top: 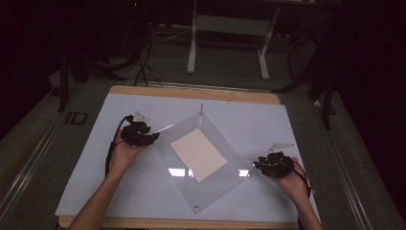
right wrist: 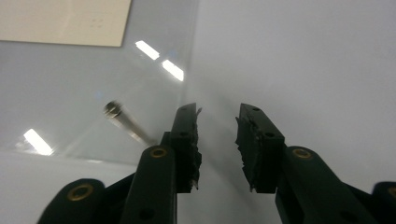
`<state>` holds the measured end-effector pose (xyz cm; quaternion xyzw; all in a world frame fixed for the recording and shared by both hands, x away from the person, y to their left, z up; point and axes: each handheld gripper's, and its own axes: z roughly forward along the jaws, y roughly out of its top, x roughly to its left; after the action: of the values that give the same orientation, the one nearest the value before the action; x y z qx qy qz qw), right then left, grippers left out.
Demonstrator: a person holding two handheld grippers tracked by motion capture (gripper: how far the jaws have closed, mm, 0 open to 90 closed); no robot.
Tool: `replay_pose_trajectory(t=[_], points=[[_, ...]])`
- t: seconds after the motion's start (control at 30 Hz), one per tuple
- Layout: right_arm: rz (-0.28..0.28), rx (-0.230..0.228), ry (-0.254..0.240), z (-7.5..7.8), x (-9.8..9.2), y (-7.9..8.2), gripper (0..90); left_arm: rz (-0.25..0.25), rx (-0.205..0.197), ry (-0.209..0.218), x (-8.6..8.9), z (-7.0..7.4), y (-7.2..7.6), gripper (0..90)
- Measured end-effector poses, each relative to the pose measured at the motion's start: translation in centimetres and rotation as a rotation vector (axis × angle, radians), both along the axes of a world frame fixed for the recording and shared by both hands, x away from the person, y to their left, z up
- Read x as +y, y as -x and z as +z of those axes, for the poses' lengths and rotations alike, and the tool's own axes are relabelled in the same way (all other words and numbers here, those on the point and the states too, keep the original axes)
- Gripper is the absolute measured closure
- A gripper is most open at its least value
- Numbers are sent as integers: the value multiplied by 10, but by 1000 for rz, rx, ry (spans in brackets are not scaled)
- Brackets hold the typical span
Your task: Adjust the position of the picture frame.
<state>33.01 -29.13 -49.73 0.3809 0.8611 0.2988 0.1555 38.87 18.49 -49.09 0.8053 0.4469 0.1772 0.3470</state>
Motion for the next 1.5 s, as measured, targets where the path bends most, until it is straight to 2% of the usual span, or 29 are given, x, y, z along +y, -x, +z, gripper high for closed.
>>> replay_pose_trajectory(t=[0.13, 0.17, 0.27, 0.43, 0.53, 0.6, 0.77, 0.8, 0.9, 0.97, 1.07, 1.17, 1.5], points=[[35, 12, 11, -1, 1, 9, 704, -14, -6, 0, -8, -1, -6, 535], [42, 17, 10, -2, 2, 11, 715, -33, 4, 16, -11, -1, -9, 549], [66, 30, 29, -4, 3, 14, 759, -48, 5, 20, -17, -2, -14, 557], [109, 34, 56, -9, 9, 19, 776, -70, -4, 11, -26, -2, -19, 561], [124, 47, 47, -9, 8, 20, 767, -76, -1, 19, -30, -2, -22, 561], [145, 44, 17, -8, 9, 22, 760, -75, 2, 21, -33, -3, -25, 561], [132, 21, -3, -7, 15, 19, 792, -82, -2, 36, -37, -4, -30, 561], [131, 27, 4, -9, 20, 16, 823, -88, -6, 37, -38, -4, -31, 561], [117, 27, 21, -14, 26, 14, 838, -110, -5, 40, -41, -5, -34, 561], [112, 21, 15, -16, 26, 14, 839, -114, -3, 31, -43, -6, -37, 561], [105, 17, 1, -17, 25, 15, 840, -120, 3, 42, -46, -7, -43, 561], [100, 15, -3, -18, 24, 16, 843, -126, -9, 46, -51, -7, -47, 571], [101, 9, -12, -19, 24, 16, 846, -136, -13, 23, -75, -14, -73, 600]])
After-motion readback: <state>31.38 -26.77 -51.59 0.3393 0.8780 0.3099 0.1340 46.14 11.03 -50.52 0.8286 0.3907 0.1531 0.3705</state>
